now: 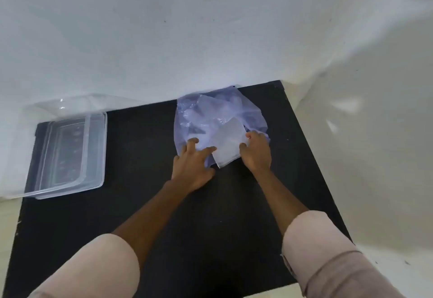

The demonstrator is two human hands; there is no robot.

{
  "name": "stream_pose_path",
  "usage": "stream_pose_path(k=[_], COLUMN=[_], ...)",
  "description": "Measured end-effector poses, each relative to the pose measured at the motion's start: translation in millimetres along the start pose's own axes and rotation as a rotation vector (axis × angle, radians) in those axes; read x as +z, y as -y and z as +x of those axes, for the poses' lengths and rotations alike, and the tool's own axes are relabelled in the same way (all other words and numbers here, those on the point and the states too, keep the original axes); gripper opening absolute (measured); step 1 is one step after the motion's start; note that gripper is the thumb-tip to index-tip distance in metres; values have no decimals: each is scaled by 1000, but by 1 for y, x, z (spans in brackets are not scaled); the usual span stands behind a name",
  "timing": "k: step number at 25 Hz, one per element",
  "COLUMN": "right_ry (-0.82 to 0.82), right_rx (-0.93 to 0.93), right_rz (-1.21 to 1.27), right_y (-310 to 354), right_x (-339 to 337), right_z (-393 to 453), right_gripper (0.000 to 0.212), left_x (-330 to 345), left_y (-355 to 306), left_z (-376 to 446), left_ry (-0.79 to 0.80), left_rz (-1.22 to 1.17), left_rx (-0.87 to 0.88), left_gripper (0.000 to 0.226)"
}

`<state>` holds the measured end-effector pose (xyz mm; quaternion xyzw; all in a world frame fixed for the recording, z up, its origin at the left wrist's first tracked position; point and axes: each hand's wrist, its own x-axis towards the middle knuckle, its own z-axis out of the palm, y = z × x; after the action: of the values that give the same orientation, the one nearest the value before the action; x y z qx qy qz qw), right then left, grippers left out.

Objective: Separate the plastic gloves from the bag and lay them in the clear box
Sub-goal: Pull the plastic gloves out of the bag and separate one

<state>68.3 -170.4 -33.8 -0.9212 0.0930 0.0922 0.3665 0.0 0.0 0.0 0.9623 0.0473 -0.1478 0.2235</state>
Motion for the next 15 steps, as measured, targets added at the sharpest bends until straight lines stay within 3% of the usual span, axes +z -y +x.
stream_pose_path(k=[4, 6, 9, 11, 13, 15], right_ry=[-14, 39, 101, 110, 37, -59], right_rx=[167, 244, 261, 168, 86, 182], right_rz=[-270, -239, -117, 11, 224, 535], right_y=[-1, -2, 1, 5, 10, 11], right_x=[11, 11, 3, 1, 1, 5], right_z=[26, 41, 54, 54, 43, 27], right_gripper=[70, 64, 30, 13, 28, 26], left_x=[16, 21, 20, 18, 15, 14], left_y=[-12, -9, -5, -5, -4, -2], left_z=[25, 38, 46, 50, 55, 57], left_ry=[-37, -5, 62, 65, 52, 31], left_rz=[189, 176, 148, 93, 50, 24], left_rx=[-66, -97, -103, -108, -100, -87], left_gripper=[66, 64, 65, 69, 72, 72])
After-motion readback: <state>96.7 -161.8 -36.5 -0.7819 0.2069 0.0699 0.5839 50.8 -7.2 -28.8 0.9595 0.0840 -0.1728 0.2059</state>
